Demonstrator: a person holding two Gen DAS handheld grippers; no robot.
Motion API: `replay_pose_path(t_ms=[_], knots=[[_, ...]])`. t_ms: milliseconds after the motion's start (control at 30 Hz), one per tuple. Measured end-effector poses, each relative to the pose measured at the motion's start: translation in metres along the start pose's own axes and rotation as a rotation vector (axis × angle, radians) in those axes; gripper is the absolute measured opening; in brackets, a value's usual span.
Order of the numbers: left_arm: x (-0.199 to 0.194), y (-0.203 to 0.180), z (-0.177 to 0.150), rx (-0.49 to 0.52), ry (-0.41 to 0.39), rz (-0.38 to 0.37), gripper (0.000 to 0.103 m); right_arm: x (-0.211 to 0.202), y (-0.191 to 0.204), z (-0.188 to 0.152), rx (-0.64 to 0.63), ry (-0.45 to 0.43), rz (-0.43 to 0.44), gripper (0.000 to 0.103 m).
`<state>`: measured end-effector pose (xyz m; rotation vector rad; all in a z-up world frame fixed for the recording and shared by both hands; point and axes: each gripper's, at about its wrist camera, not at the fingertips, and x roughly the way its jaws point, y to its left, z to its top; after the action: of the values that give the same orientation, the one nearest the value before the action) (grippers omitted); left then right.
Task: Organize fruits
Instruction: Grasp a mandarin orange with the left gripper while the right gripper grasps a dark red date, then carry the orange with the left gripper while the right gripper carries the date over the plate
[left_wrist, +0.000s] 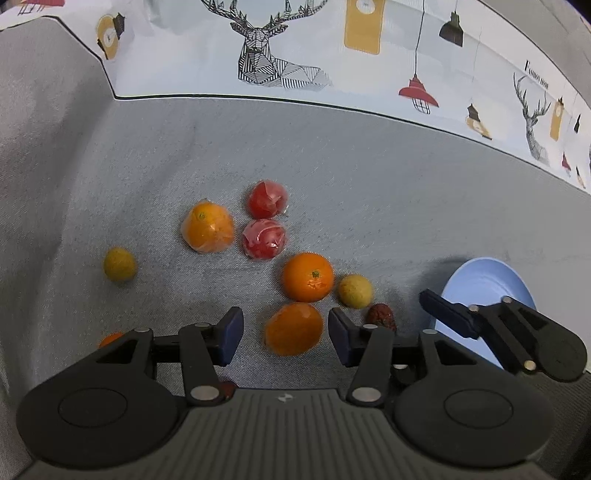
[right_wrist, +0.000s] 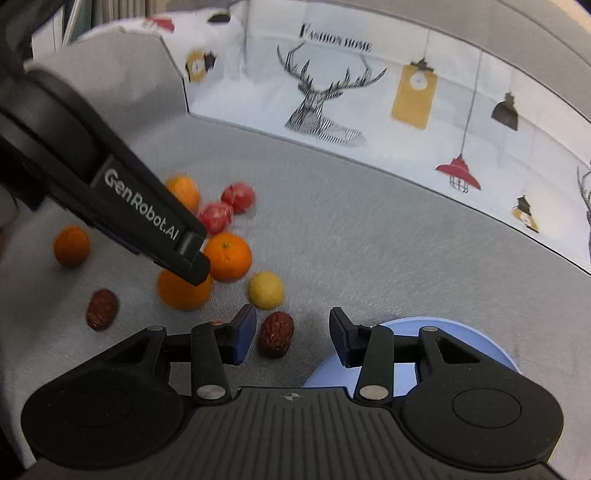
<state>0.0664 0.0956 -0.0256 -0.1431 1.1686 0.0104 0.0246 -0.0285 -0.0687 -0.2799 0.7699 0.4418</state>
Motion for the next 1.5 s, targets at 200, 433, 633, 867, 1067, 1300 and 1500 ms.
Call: replay_pose_path(t_ms=[200, 433, 633, 867, 1067, 1300, 1500], knots=[[0.011, -0.011, -0.001, 0.059, 0.024, 0.033, 0.056, 0.016, 0.007, -0.003, -0.040, 0.054, -0.008, 0.021], [0.021, -0.021, -0.005, 0.121, 0.052, 0.054, 0.041, 0.008, 0.002, -0.002, -0.023, 0.064, 0.025, 0.021], [0.008, -0.016, -0.007, 0.092, -0.003, 0.027, 0.041, -0.021, -0.017, 0.004, 0.043, 0.026, 0.046, 0.021], [-0.026, -0.018, -0.011, 0.080, -0.147, 0.038, 0.041, -0.091, -0.063, 0.027, 0.152, -0.106, 0.025, 0.021], [-0.061, -0.037, -0.007, 0.055, -0.222, 0.066, 0.041, -0.140, -0.101, 0.011, 0.221, -0.172, -0.038, 0.021], [-0.074, -0.068, -0.043, -0.022, -0.238, -0.048, 0.041, -0.136, -0.130, -0.031, 0.372, -0.115, -0.105, 0.021], [-0.070, -0.085, -0.060, 0.109, -0.270, -0.034, 0.041, -0.137, -0.136, -0.044, 0.365, -0.107, -0.142, 0.021]])
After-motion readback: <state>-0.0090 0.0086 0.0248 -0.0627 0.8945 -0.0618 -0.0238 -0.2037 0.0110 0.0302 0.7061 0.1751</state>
